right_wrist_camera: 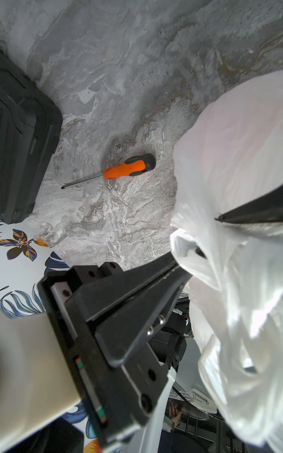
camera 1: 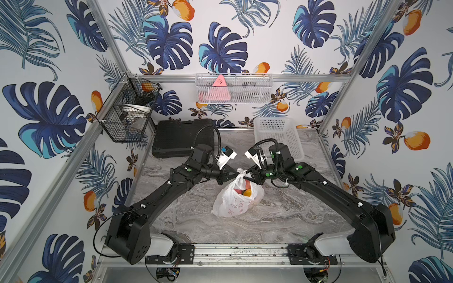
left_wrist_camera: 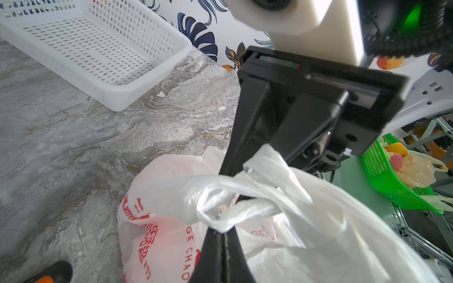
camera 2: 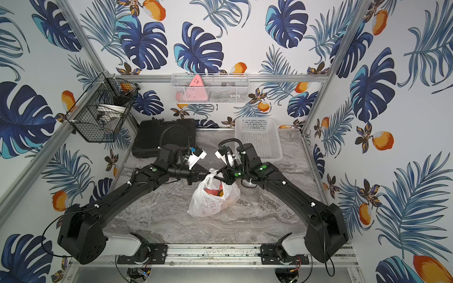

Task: Place the peach into a plastic bag & tie a knot
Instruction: Tie the plastic bag at the center of the board.

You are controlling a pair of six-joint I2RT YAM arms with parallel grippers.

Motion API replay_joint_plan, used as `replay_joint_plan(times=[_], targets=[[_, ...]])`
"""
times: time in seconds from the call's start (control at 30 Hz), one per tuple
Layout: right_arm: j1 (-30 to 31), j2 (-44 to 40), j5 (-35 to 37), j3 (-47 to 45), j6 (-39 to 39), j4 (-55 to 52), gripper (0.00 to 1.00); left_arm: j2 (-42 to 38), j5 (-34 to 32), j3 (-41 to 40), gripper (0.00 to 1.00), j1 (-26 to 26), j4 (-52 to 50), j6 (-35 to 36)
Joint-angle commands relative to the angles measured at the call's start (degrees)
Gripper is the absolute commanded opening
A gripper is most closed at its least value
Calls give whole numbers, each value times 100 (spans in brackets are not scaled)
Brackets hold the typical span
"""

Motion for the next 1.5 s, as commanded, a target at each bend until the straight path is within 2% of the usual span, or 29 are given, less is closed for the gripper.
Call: replay_joint_plan(times=[0.0, 0.07, 0.23, 0.67, 0.87, 1.0, 1.13, 1.27, 1.47], targets=[[15, -44, 364, 33, -166, -253, 28, -51, 99, 65, 0, 7, -127, 167], [10, -23, 546, 33, -167, -291, 28, -104, 66, 33, 0, 7, -197, 177], [4, 9, 897, 270, -129, -336, 18, -238, -164, -40, 0, 40, -367, 201], [1, -28, 620, 224, -38, -274, 16, -165, -277, 18, 0, 119, -320, 75], [-16, -19, 1127, 218, 66, -262, 10, -286, -470, -88, 0, 268, -48, -179], [-16, -45, 968, 372, 314, -382, 20, -166, -224, -172, 0, 271, 350, -597], [56, -310, 941, 285, 866, -366, 37, -157, -258, -266, 0, 270, 563, -768], [212, -649, 1391, 247, 1574, -517, 41, -104, -311, -207, 0, 272, 498, -772], [854, -739, 2571, 933, 2817, -1628, 43, -80, -304, -260, 0, 269, 611, -842]])
